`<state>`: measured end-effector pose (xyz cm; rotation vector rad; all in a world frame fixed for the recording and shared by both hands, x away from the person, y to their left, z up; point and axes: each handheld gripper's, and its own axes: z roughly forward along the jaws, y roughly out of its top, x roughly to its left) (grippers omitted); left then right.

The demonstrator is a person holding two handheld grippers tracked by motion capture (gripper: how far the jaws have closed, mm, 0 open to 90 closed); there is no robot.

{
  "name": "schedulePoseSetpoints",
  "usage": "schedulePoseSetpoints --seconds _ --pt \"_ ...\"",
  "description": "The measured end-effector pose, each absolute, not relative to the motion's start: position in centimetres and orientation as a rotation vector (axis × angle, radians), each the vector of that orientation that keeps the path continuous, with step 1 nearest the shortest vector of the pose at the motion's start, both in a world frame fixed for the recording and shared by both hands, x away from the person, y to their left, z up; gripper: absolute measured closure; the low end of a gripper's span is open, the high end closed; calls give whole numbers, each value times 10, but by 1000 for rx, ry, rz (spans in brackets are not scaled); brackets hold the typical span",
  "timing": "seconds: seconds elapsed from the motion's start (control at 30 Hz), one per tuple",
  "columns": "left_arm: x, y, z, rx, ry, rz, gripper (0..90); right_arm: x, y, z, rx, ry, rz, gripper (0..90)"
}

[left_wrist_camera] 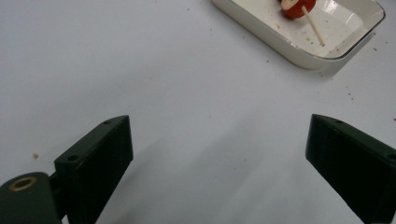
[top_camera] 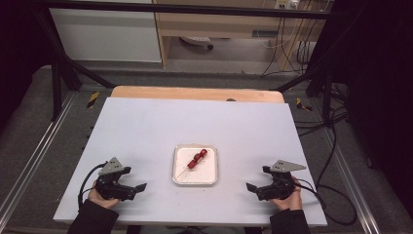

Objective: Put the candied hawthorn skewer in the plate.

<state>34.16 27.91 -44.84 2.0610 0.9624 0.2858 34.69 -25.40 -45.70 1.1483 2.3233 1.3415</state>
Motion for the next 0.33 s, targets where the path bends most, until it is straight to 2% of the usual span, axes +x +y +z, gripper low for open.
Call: schedulePoseSetpoints --seconds 0.33 --pt "342 284 -453 2056 973 284 75 347 -256 -456 1146 2324 1340 2"
